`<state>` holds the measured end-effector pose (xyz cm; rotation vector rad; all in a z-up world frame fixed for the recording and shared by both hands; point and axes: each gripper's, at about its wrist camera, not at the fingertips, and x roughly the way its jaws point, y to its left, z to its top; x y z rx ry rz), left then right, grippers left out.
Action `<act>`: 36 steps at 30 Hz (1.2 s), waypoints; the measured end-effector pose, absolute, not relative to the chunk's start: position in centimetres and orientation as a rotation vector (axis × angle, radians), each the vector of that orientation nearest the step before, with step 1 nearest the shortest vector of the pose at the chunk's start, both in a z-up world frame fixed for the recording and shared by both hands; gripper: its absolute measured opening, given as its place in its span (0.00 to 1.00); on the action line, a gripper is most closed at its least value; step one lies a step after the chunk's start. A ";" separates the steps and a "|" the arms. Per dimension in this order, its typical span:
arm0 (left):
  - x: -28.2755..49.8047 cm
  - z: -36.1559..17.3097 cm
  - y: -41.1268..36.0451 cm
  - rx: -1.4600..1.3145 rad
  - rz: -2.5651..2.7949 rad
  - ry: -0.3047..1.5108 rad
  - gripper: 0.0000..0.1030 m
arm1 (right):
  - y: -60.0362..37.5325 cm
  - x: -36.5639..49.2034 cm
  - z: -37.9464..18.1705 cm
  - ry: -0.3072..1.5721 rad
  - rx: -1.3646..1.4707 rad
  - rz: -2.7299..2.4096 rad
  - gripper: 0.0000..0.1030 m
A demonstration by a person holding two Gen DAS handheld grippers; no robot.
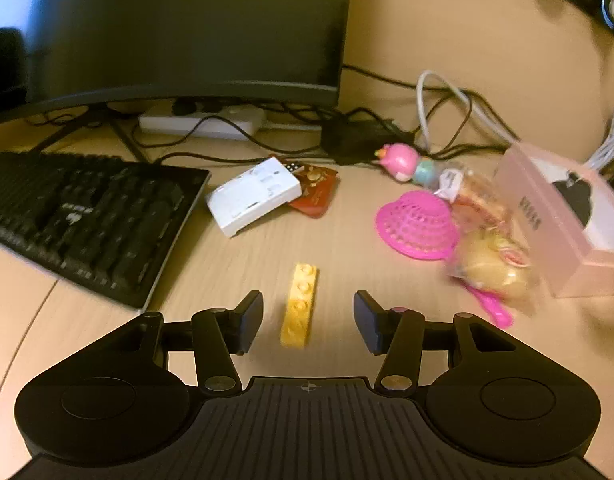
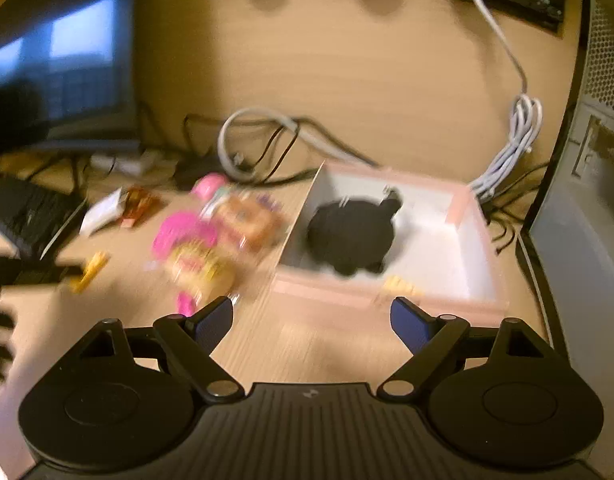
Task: Organize objects
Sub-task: 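Grasp the yellow brick with the left tool while the right tool grasps the white card reader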
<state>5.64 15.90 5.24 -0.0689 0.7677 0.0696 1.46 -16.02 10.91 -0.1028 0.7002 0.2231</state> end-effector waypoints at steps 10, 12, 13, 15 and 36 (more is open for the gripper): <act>6.8 2.8 16.4 -0.011 0.033 0.803 0.17 | -10.7 1.5 10.5 0.727 -0.139 0.272 0.92; 6.0 3.1 17.2 -0.031 0.004 0.806 0.17 | -8.6 2.4 10.7 0.715 -0.170 0.307 0.92; 5.4 3.4 17.7 -0.059 -0.010 0.802 0.17 | -7.3 2.9 10.7 0.709 -0.188 0.325 0.92; 3.9 4.4 19.0 -0.110 -0.021 0.786 0.17 | -4.3 3.9 10.5 0.689 -0.230 0.370 0.92; -6.3 7.9 32.5 -0.343 0.145 0.771 0.17 | 16.8 14.1 3.6 0.632 -0.465 0.569 0.75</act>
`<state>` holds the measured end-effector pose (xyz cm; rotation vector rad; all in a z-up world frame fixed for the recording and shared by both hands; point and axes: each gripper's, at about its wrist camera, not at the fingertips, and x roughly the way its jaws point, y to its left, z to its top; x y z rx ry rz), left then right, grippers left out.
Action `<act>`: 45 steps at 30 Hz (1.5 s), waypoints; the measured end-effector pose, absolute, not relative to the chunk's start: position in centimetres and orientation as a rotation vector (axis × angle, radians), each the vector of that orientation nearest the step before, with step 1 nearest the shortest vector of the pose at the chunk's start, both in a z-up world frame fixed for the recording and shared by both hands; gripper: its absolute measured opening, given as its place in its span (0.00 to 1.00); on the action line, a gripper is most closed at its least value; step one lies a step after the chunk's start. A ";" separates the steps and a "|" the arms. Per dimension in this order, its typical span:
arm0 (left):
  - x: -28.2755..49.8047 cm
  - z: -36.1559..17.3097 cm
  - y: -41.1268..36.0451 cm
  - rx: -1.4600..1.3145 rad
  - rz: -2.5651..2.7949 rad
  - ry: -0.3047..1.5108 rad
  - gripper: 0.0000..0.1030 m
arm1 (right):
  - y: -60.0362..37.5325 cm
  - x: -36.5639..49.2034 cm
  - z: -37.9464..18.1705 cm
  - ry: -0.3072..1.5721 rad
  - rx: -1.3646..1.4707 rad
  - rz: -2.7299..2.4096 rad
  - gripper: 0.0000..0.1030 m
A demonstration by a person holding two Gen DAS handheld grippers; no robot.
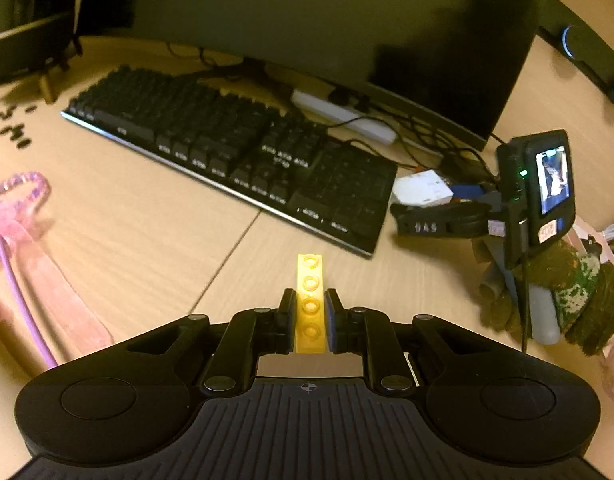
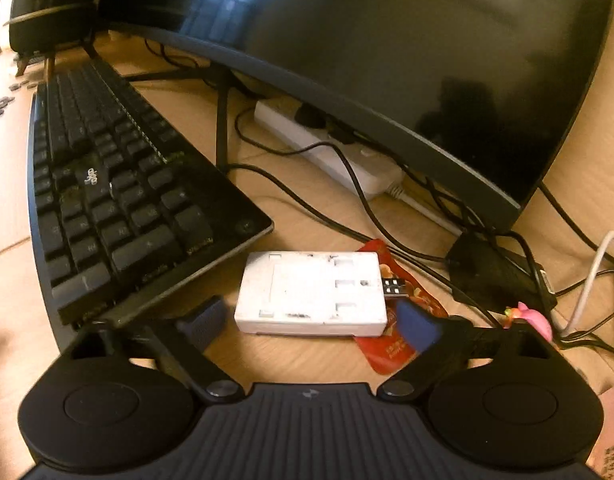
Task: Organize objects
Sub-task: 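Grasp the yellow brick with the left tool while the right tool grasps the white card reader, then drop the yellow brick and white card reader into the pink box with both tools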
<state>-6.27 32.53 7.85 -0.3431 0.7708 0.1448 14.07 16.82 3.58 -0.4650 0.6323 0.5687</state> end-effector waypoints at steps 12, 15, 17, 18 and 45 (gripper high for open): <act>-2.6 7.7 27.9 -0.315 -0.054 0.760 0.17 | 8.1 6.3 7.9 0.676 -0.422 0.612 0.75; -1.7 7.4 25.5 -0.313 -0.127 0.784 0.17 | 4.2 3.0 7.8 0.721 -0.456 0.613 0.75; -1.1 7.4 24.0 -0.309 -0.170 0.797 0.17 | 1.8 1.3 7.5 0.767 -0.489 0.612 0.75; -0.8 7.3 23.2 -0.309 -0.191 0.803 0.17 | 0.8 0.5 7.2 0.786 -0.508 0.608 0.75; -1.5 8.2 13.9 -0.229 -0.230 0.845 0.17 | -13.1 0.2 6.2 0.925 0.097 0.067 0.97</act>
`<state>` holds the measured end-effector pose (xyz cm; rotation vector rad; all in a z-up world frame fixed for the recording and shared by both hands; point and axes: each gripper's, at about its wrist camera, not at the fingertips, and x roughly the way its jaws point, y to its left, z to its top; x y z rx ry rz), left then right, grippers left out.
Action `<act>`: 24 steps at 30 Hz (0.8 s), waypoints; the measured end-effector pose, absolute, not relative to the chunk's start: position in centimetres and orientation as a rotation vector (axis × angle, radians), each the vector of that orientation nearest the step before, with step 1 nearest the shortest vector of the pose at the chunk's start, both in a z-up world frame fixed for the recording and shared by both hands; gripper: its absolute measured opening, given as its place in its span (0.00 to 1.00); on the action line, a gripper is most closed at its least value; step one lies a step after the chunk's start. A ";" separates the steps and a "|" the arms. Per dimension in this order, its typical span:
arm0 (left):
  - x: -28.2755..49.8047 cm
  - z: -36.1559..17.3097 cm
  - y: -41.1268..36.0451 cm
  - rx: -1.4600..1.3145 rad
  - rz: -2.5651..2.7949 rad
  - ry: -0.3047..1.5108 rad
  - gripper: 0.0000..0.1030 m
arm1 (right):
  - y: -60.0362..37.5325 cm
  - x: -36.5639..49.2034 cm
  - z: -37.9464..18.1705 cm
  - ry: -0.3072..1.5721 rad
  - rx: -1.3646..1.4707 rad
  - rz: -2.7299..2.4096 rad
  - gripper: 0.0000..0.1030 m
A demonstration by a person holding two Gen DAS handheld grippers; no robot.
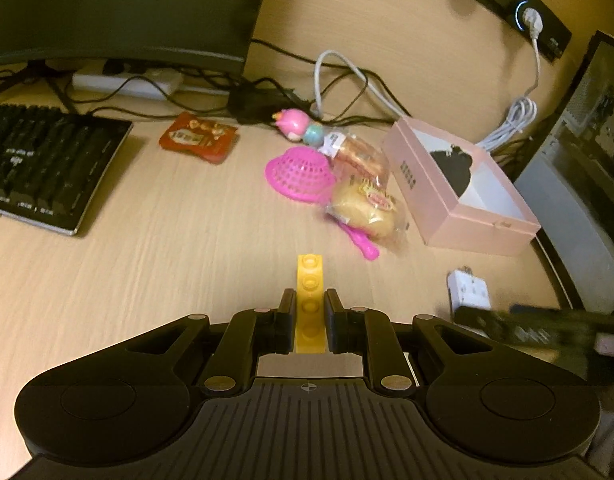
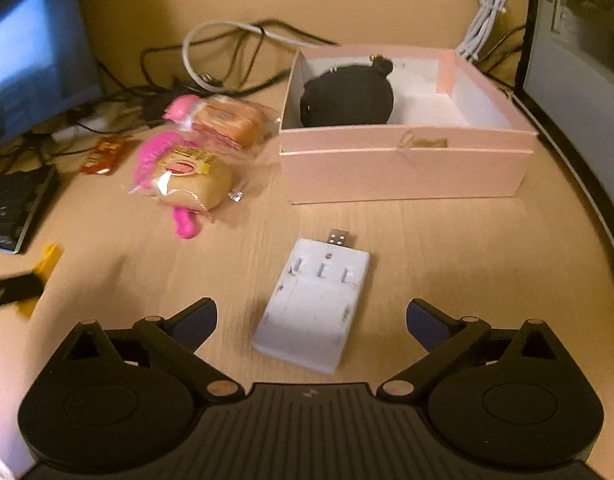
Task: Organize objects
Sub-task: 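Drop the yellow brick and white card reader into the pink box with both tools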
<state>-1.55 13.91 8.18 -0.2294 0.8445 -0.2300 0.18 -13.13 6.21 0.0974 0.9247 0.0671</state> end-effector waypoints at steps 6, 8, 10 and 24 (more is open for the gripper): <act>-2.5 7.6 14.0 -0.216 -0.224 0.873 0.17 | -10.3 0.5 5.0 0.920 -0.059 0.108 0.52; -2.6 7.4 13.6 -0.206 -0.231 0.882 0.17 | -10.0 0.0 5.4 0.934 -0.096 0.157 0.46; -2.7 7.3 12.9 -0.191 -0.253 0.892 0.17 | -10.1 -0.8 6.1 0.918 -0.125 0.186 0.46; -0.4 10.0 3.0 -0.102 -0.452 0.857 0.17 | -20.6 -6.7 12.1 0.796 -0.090 0.095 0.46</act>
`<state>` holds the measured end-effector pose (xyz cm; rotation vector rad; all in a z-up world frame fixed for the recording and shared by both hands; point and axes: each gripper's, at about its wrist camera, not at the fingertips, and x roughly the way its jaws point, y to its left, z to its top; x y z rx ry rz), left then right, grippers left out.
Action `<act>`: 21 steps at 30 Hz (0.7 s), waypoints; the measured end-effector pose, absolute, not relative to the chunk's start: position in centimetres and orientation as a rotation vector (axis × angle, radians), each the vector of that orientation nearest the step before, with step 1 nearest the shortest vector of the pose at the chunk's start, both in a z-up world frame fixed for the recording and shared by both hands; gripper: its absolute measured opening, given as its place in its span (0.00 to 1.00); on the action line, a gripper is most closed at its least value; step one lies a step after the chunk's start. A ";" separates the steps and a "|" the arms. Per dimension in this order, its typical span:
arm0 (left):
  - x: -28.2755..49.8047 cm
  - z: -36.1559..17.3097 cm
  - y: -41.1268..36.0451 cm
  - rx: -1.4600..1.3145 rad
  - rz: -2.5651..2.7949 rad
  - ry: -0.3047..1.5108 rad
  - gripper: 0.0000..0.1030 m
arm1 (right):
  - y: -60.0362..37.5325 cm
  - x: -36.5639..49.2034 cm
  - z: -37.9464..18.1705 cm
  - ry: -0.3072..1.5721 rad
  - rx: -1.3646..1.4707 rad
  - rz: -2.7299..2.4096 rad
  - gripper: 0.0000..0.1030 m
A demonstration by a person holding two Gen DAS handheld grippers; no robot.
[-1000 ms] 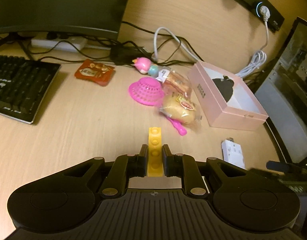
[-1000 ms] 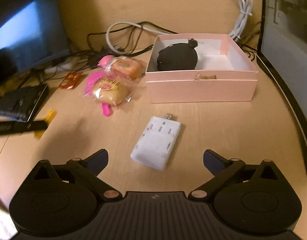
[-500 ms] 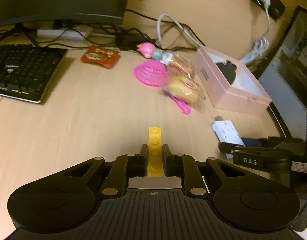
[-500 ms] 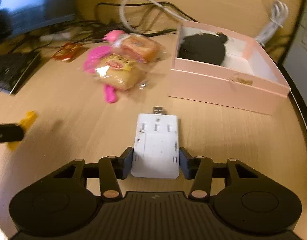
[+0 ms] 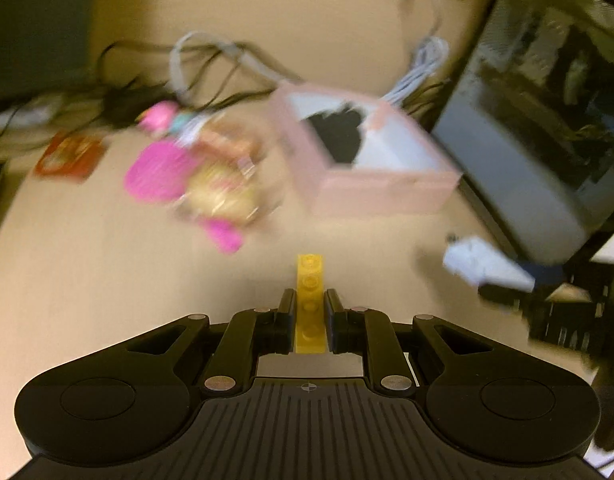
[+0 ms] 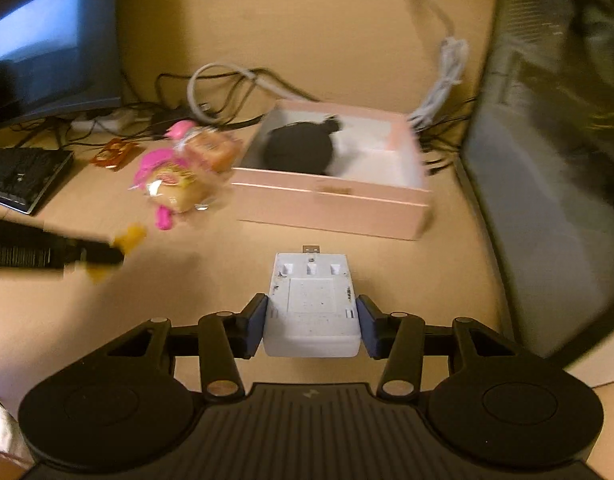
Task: Organize objects
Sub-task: 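Drop the yellow brick and white card reader into the pink box with both tools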
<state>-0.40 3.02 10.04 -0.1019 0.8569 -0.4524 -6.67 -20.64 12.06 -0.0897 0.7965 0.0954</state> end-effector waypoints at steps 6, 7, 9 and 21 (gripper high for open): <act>2.4 12.1 -2.7 -0.057 -0.519 0.812 0.17 | -24.2 -8.7 10.9 0.796 -0.074 0.051 0.46; 2.8 12.2 -3.5 -0.058 -0.522 0.815 0.17 | -24.6 -9.0 10.6 0.798 -0.067 0.046 0.46; 3.8 12.3 -5.1 -0.063 -0.532 0.817 0.17 | -25.4 -9.6 10.2 0.799 -0.055 0.038 0.46; 15.1 13.4 -12.8 -0.139 -0.432 0.689 0.21 | -27.6 -9.3 10.9 0.733 -0.032 0.054 0.46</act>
